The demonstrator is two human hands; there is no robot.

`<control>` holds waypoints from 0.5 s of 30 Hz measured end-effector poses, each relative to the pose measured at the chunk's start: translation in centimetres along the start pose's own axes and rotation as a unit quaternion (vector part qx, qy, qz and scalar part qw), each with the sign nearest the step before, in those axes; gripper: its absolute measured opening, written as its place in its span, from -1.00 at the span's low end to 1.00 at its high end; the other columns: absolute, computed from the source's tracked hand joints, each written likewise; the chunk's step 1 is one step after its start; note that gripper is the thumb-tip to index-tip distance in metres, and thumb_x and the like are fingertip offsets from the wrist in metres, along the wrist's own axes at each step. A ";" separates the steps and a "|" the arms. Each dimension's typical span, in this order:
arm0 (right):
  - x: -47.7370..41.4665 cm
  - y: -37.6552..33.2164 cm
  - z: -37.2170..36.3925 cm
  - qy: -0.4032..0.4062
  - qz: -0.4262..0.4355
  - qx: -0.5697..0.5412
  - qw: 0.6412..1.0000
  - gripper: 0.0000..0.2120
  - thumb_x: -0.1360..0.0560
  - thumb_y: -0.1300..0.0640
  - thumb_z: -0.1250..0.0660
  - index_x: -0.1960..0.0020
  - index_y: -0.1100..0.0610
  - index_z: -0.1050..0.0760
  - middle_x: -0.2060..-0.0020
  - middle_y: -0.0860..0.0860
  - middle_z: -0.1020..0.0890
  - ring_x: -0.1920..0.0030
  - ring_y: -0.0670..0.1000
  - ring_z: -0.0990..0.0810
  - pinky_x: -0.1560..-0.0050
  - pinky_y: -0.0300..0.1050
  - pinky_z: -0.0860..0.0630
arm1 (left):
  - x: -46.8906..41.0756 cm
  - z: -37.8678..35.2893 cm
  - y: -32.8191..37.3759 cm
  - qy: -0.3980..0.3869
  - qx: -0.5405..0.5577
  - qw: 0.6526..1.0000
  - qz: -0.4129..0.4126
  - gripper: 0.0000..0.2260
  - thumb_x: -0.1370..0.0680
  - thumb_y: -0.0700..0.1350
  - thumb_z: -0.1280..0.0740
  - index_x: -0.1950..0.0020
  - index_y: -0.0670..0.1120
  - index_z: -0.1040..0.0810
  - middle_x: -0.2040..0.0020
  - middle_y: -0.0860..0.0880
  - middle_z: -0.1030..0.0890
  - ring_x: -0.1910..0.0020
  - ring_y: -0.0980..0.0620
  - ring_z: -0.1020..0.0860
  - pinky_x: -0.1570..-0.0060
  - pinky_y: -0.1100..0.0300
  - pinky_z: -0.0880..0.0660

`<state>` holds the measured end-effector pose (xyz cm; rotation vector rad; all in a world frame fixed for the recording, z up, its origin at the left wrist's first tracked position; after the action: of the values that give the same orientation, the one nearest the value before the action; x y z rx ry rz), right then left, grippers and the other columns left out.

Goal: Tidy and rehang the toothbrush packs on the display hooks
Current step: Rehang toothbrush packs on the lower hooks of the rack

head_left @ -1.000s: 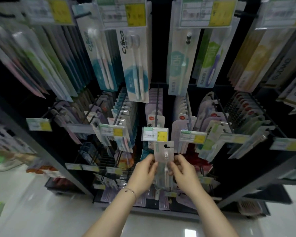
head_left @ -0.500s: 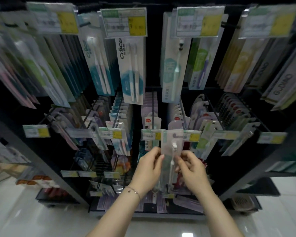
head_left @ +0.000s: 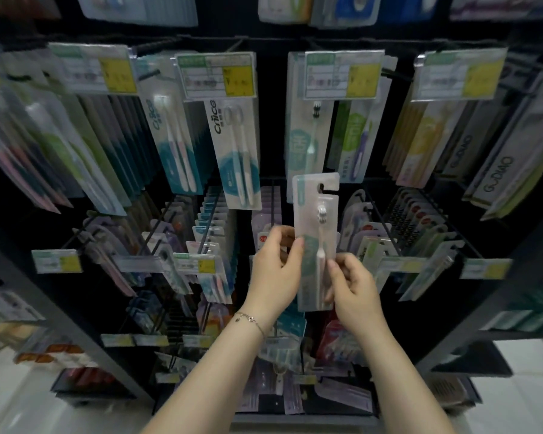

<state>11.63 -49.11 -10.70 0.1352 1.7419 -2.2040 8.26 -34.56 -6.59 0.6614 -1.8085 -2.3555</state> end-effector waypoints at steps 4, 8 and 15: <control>-2.0 -1.7 0.4 0.018 0.033 0.002 0.999 -0.85 -0.62 0.08 -0.22 0.09 -0.05 -0.51 0.39 -0.15 -0.55 0.39 -0.09 -0.50 0.34 -0.14 -0.43 | -0.1 -0.3 0.6 -0.001 0.005 1.000 -0.007 -0.94 -0.66 -0.06 -0.28 -0.09 0.03 -0.53 0.04 0.10 -0.64 0.07 0.15 -0.61 0.03 0.17 -0.58; -4.1 -3.0 0.5 0.031 0.061 0.017 0.997 -0.87 -0.62 0.07 -0.24 0.08 -0.05 -0.52 0.38 -0.14 -0.56 0.41 -0.12 -0.51 0.34 -0.13 -0.41 | -0.9 -0.4 0.5 0.012 -0.001 1.000 -0.004 -0.93 -0.66 -0.09 -0.27 -0.08 0.03 -0.54 0.04 0.10 -0.64 0.07 0.13 -0.61 0.00 0.10 -0.59; -7.2 -6.0 0.4 0.050 0.097 0.030 0.994 -0.87 -0.61 0.07 -0.26 0.03 0.01 -0.59 0.24 -0.08 -0.65 0.21 -0.11 -0.61 0.21 -0.11 -0.54 | -3.8 0.1 1.3 0.038 0.046 0.998 -0.020 -0.91 -0.66 -0.10 -0.28 -0.04 0.05 -0.55 0.11 0.13 -0.65 0.22 0.16 -0.57 0.17 0.12 -0.53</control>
<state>16.63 -46.89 -3.07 0.4173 1.6360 -2.1417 11.45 -33.60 -4.31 0.7948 -1.8971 -2.2497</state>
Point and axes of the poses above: each hand's wrist, its own x-axis away from the middle knuckle, its own z-axis out of the back of the hand, y = z × x, the point moved 3 cm from there along -x, towards the middle knuckle
